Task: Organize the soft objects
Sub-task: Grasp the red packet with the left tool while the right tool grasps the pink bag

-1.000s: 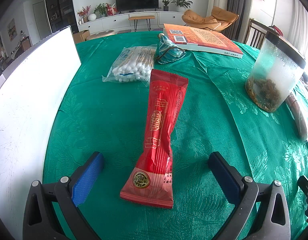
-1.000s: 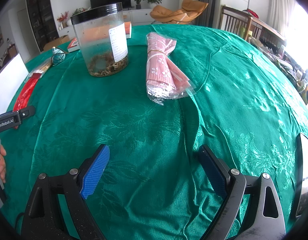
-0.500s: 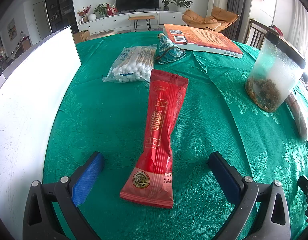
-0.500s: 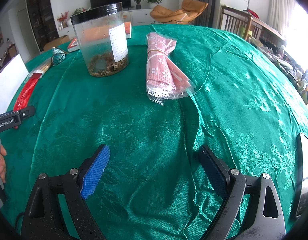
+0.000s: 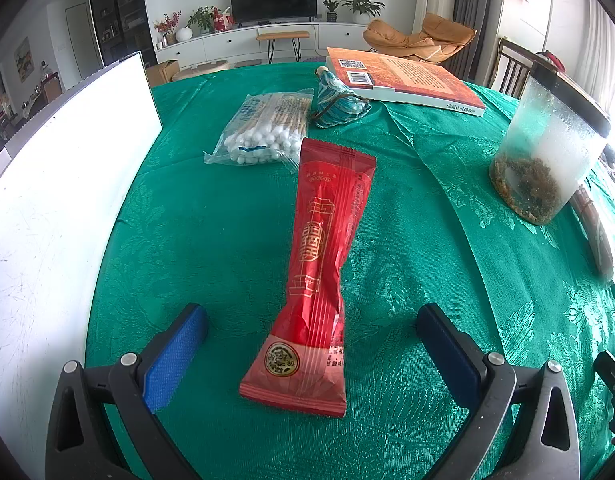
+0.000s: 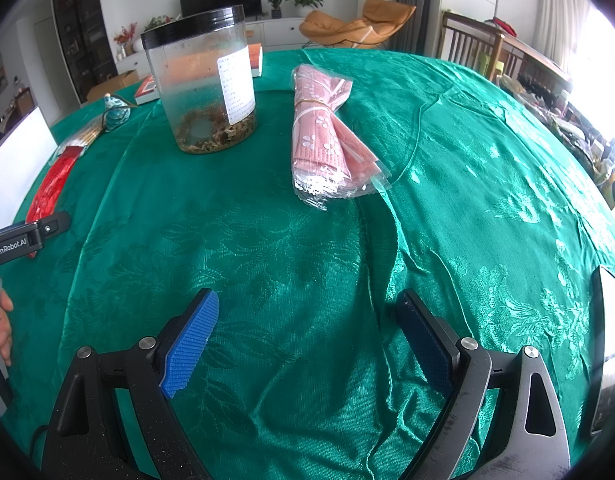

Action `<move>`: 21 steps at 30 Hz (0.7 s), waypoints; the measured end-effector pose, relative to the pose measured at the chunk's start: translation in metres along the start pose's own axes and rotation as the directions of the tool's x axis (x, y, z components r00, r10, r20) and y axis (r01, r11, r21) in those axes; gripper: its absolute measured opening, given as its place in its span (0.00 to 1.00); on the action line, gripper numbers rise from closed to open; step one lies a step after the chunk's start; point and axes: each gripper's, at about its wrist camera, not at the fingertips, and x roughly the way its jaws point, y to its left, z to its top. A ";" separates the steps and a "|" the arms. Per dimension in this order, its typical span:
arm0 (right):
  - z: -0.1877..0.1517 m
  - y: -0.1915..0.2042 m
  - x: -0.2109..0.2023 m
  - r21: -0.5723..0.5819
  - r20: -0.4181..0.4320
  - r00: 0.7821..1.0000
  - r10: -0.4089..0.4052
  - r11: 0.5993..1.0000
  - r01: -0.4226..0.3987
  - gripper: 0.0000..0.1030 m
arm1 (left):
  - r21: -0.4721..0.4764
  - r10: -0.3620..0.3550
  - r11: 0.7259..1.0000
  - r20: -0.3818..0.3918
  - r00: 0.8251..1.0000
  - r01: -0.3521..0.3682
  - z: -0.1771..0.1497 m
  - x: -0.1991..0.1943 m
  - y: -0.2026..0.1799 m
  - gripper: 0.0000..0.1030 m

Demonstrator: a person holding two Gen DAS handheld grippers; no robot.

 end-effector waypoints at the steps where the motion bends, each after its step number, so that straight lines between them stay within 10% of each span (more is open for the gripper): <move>1: 0.000 0.000 0.000 0.000 0.000 1.000 0.000 1.000 0.000 0.89 | 0.000 0.000 1.000 0.000 1.000 0.000 0.000 0.000 0.000 1.00; 13: 0.000 0.000 0.000 0.000 0.000 1.000 0.001 1.000 -0.001 0.89 | 0.002 -0.001 1.000 -0.006 1.000 0.001 0.001 0.001 0.000 1.00; 18: 0.001 -0.014 -0.018 0.091 0.038 0.990 0.132 0.987 -0.135 0.88 | 0.021 -0.028 0.999 -0.162 0.986 0.031 0.011 0.005 -0.001 0.99; 21: 0.028 -0.027 -0.042 0.139 0.129 0.984 0.121 0.981 -0.139 0.88 | 0.036 -0.031 0.999 -0.167 0.985 0.038 0.014 -0.001 -0.004 0.79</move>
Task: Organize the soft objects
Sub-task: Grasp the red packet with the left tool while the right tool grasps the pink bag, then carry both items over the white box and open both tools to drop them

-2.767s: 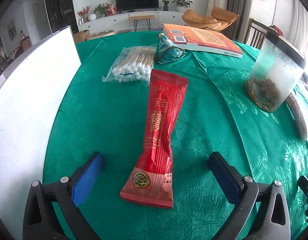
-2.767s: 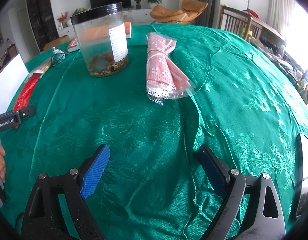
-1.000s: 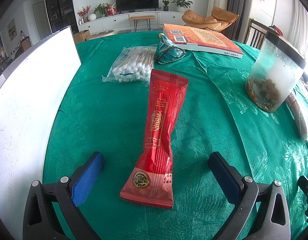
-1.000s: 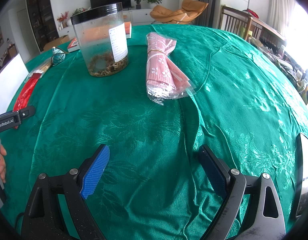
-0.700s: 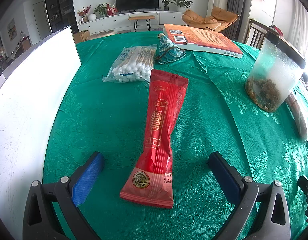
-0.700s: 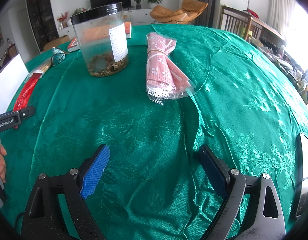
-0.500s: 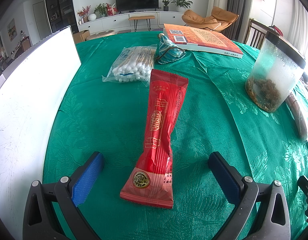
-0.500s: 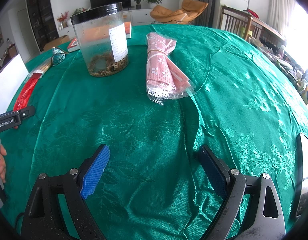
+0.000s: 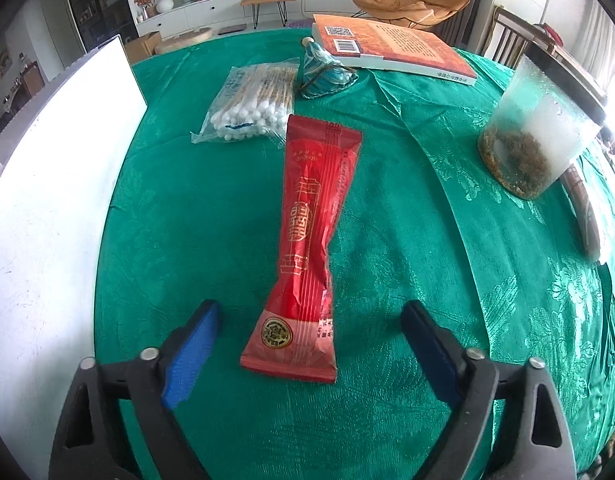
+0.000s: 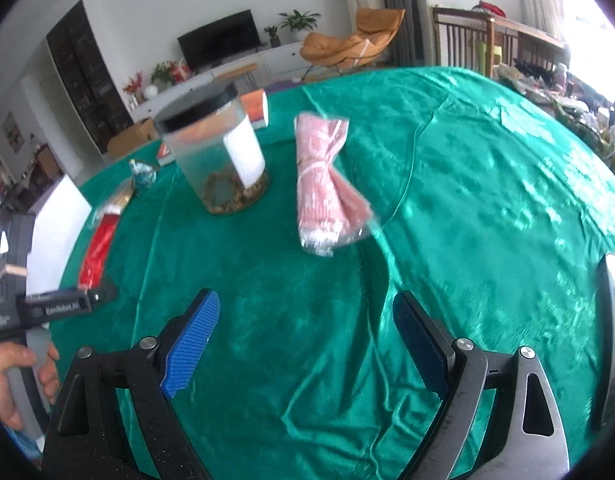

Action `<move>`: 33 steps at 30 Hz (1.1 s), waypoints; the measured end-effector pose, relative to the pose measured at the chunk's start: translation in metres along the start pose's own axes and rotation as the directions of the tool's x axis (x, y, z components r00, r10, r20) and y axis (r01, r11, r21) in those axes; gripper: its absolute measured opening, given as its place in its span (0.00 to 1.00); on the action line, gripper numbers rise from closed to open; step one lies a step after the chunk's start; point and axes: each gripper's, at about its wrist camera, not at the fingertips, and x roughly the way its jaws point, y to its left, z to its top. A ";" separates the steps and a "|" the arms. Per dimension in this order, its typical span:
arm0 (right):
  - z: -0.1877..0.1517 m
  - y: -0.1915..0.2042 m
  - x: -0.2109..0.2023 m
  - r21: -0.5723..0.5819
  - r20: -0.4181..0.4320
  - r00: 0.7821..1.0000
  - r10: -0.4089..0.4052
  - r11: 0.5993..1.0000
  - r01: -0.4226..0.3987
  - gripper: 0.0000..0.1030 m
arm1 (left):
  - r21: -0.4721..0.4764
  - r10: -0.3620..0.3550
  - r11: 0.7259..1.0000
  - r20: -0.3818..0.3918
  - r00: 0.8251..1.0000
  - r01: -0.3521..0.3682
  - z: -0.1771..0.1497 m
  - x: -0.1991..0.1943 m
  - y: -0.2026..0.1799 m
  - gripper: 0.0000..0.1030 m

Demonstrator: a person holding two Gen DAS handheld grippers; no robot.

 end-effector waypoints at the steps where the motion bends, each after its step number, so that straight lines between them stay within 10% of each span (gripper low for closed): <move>1: 0.016 -0.001 -0.002 -0.001 0.028 1.000 -0.015 1.000 0.015 0.88 | 0.006 -0.004 1.000 -0.004 1.000 0.004 0.001 -0.001 -0.001 0.74; 9: 0.092 0.004 0.101 -0.127 -0.196 0.976 -0.095 0.989 0.071 0.85 | 0.015 0.006 1.000 0.006 1.000 -0.006 0.008 -0.002 0.001 0.46; 10: 0.092 0.009 0.109 -0.161 -0.197 0.975 -0.102 0.984 0.070 0.78 | 0.018 0.007 1.000 0.006 1.000 -0.007 0.010 -0.002 0.001 0.31; 11: 0.091 0.012 0.116 -0.196 -0.207 0.973 -0.105 0.979 0.064 0.39 | 0.012 -0.005 1.000 0.003 1.000 0.005 0.012 -0.003 0.002 0.25; 12: 0.089 0.013 0.124 -0.216 -0.242 0.965 -0.103 0.975 0.050 0.22 | -0.003 -0.029 1.000 0.000 1.000 0.029 0.014 -0.004 0.004 0.24; 22: 0.118 0.012 0.036 -0.164 -0.063 0.997 -0.050 0.986 0.039 0.24 | -0.179 -0.300 0.929 0.152 0.942 0.325 0.006 -0.078 0.038 0.24; 27: 0.123 0.079 -0.021 -0.228 -0.033 0.995 0.095 0.969 -0.100 0.24 | -0.180 -0.297 0.921 0.254 0.921 0.347 -0.016 -0.151 0.092 0.24; 30: 0.109 0.148 -0.050 -0.262 -0.069 0.961 0.266 0.925 -0.275 0.24 | -0.206 -0.189 0.945 0.291 0.938 0.254 -0.040 -0.190 0.146 0.24; 33: 0.086 0.225 -0.072 -0.271 -0.148 0.880 0.452 0.837 -0.475 0.24 | -0.270 -0.026 0.957 0.291 0.956 0.108 -0.067 -0.215 0.203 0.24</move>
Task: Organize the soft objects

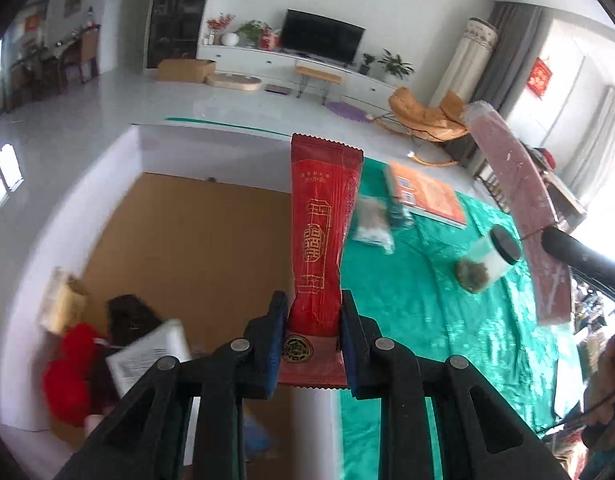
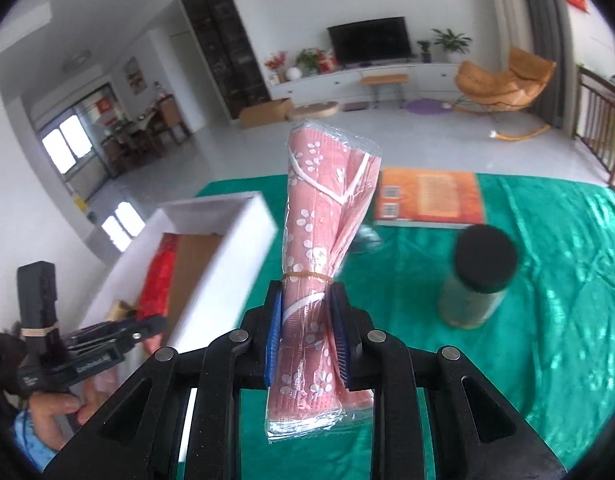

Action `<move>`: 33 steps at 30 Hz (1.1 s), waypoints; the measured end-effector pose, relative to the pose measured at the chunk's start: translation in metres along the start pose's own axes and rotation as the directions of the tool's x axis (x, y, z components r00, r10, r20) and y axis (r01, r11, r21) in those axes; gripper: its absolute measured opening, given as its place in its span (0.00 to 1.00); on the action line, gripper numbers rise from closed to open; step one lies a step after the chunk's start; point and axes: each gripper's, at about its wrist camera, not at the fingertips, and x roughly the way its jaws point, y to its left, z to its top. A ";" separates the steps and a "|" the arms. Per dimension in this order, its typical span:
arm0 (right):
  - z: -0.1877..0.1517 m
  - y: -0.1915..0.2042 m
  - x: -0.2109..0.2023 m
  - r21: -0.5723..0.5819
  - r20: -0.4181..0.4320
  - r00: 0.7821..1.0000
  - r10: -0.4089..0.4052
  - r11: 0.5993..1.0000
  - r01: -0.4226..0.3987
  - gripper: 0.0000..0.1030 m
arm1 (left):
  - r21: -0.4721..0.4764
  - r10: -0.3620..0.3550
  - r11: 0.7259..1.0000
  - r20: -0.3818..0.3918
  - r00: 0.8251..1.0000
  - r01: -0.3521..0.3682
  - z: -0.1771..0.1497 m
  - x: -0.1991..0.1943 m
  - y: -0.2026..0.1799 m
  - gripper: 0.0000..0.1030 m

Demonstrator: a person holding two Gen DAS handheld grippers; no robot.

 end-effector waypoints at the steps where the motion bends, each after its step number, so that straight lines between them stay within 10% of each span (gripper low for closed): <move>1: -0.001 0.026 0.008 -0.007 -0.013 0.998 0.068 0.998 -0.068 0.24 | -0.004 0.064 0.998 0.010 0.998 -0.064 -0.002 -0.008 0.017 0.26; 3: -0.008 0.073 0.028 -0.020 -0.050 0.981 0.187 0.982 -0.189 0.27 | -0.013 0.177 0.984 0.021 0.984 -0.177 -0.008 -0.018 0.045 0.48; 4: -0.012 0.092 0.038 -0.013 -0.072 0.965 0.253 0.967 -0.255 0.36 | -0.026 0.224 0.974 0.022 0.974 -0.224 -0.011 -0.020 0.057 0.85; 5: -0.018 0.107 0.049 0.003 -0.092 0.944 0.316 0.949 -0.317 0.60 | -0.046 0.264 0.964 0.033 0.964 -0.262 -0.015 -0.021 0.066 0.99; 7: -0.031 0.126 0.066 0.033 -0.130 0.907 0.400 0.916 -0.399 0.79 | -0.085 0.308 0.949 0.070 0.949 -0.302 -0.024 -0.027 0.076 1.00; 10: -0.054 0.123 0.071 -0.021 -0.125 0.932 0.341 0.938 -0.346 0.79 | -0.103 0.254 0.964 0.085 0.963 -0.245 -0.030 -0.027 0.071 1.00; 16: -0.109 0.049 0.053 -0.189 -0.053 0.997 -0.054 0.981 0.043 0.79 | -0.003 0.005 1.000 0.108 0.994 -0.005 -0.037 -0.019 -0.018 1.00; 23: -0.163 -0.080 0.039 -0.124 -0.109 0.911 -0.399 0.914 0.385 0.79 | 0.216 -0.197 0.955 -0.039 0.980 0.201 -0.079 0.034 -0.160 1.00; 33: -0.180 -0.150 0.032 0.066 -0.124 0.828 -0.547 0.828 0.557 0.79 | 0.257 -0.040 0.963 -0.145 0.989 0.076 -0.101 0.158 -0.186 1.00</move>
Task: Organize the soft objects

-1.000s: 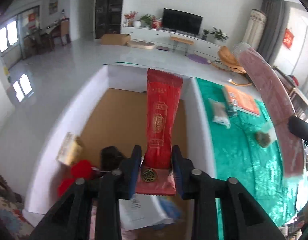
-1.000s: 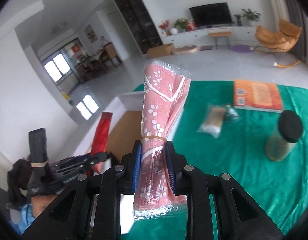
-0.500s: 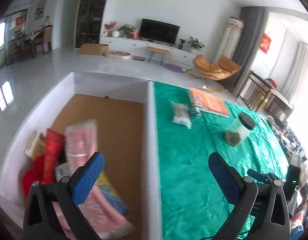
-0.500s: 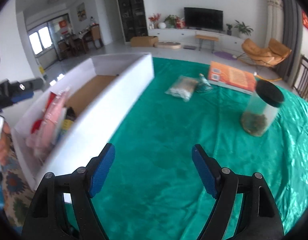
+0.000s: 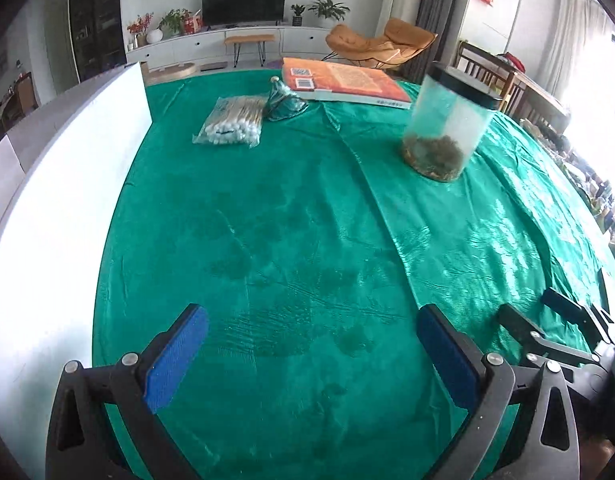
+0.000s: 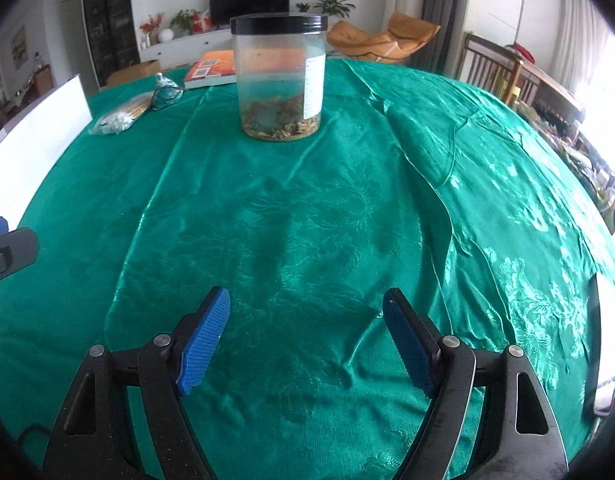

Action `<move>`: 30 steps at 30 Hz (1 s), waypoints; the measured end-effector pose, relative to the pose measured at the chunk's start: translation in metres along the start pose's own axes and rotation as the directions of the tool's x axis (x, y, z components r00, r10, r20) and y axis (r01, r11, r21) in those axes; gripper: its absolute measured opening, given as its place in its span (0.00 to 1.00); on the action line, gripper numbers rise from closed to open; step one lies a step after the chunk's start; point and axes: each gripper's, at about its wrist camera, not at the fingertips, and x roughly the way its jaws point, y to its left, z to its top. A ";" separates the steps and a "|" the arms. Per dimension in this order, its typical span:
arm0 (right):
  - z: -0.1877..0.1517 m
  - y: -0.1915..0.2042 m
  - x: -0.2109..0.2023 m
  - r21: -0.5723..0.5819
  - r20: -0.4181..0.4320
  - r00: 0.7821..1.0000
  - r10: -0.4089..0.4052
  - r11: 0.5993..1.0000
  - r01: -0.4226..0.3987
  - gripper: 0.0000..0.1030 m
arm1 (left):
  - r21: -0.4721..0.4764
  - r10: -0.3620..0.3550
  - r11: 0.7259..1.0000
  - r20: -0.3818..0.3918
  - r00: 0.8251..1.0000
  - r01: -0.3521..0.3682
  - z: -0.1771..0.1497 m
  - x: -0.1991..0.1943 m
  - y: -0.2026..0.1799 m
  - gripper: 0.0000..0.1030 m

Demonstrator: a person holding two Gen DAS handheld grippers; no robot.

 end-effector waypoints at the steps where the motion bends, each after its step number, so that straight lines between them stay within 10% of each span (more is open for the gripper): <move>1: -0.001 -0.002 0.003 0.008 -0.007 1.000 -0.001 1.000 0.002 0.79 | -0.017 0.008 1.000 -0.008 1.000 -0.009 0.001 0.007 0.005 1.00; 30: -0.005 -0.003 0.006 0.038 -0.017 1.000 0.026 0.999 -0.025 0.87 | 0.063 0.082 0.995 0.001 0.997 -0.082 -0.004 0.034 0.013 1.00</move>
